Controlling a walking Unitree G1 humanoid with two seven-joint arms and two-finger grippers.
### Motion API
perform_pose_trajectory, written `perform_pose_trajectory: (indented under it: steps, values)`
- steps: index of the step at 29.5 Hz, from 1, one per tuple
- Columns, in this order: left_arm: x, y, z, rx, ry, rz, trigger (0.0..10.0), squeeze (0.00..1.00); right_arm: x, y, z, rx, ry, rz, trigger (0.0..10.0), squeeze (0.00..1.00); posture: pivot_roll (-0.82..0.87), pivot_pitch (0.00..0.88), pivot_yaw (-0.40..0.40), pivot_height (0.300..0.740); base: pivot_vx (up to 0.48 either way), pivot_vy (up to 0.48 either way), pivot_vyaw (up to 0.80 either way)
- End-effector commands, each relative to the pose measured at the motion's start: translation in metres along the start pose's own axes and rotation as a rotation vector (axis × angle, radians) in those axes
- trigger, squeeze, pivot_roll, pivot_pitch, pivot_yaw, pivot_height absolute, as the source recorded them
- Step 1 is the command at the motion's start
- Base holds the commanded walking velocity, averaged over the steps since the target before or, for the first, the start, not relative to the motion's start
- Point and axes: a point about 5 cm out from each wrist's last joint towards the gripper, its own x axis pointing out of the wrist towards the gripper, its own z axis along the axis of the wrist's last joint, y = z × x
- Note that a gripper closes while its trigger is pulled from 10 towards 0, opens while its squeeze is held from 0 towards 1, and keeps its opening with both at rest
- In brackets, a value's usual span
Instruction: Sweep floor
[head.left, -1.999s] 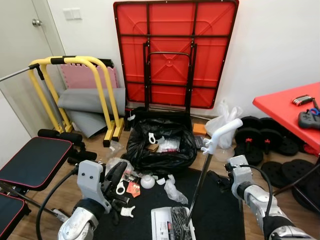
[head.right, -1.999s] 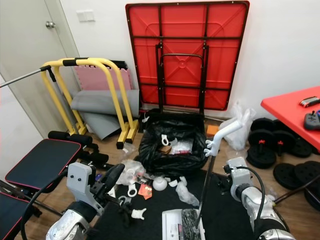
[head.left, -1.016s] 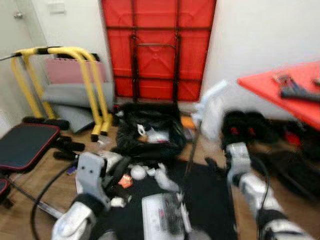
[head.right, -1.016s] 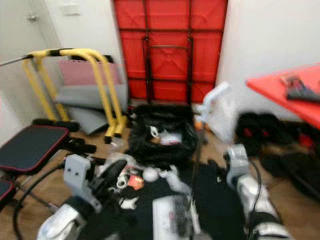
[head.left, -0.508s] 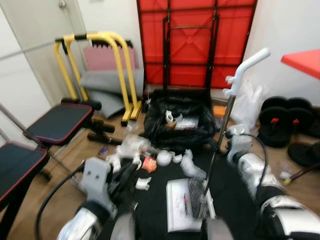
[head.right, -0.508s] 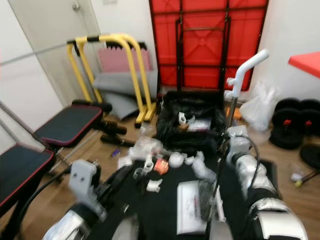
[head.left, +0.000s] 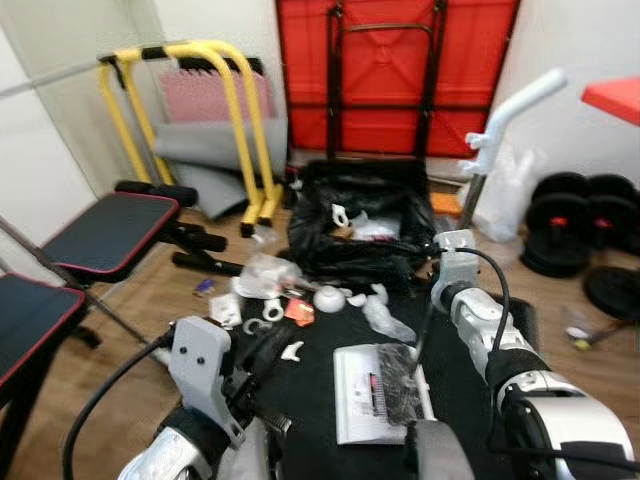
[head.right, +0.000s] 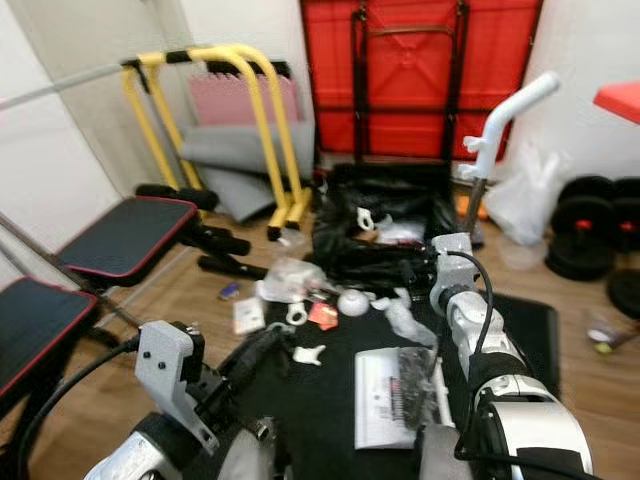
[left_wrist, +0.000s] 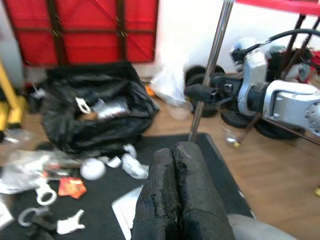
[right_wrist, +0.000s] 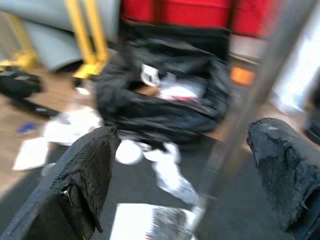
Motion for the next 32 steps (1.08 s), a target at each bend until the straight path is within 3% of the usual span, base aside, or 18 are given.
perform_pose_trajectory:
  steps: [1, 14, 22, 30, 32]
  values:
    - [-0.002, -0.001, 0.002, -0.008, 0.019, 0.046, 10.0, 0.00, 0.002, -0.001, 0.004, -0.013, -0.004, -0.032, 10.0, 0.00, -0.01, 0.205, 0.017, 0.576, 0.000, 0.000, 0.00]
    - [-0.010, -0.006, 0.006, 0.006, 0.055, 0.060, 10.0, 0.00, 0.000, -0.009, 0.004, -0.044, -0.022, -0.077, 10.0, 0.00, 0.01, 0.237, 0.033, 0.576, 0.000, 0.000, 0.00]
    - [-0.016, -0.009, 0.009, 0.008, 0.071, 0.062, 10.0, 0.00, 0.005, -0.012, 0.023, -0.106, -0.083, -0.096, 10.0, 0.00, 0.03, 0.256, 0.047, 0.576, 0.000, 0.000, 0.00]
    - [-0.020, -0.011, 0.011, 0.011, 0.082, 0.064, 10.0, 0.00, 0.009, -0.009, 0.034, -0.010, -0.110, -0.073, 10.0, 0.00, 0.04, 0.271, 0.057, 0.576, 0.000, 0.000, 0.00]
    - [-0.021, -0.011, 0.012, 0.010, 0.087, 0.063, 10.0, 0.00, 0.010, 0.000, 0.037, 0.024, -0.131, -0.019, 10.0, 0.00, 0.04, 0.276, 0.058, 0.576, 0.000, 0.000, 0.00]
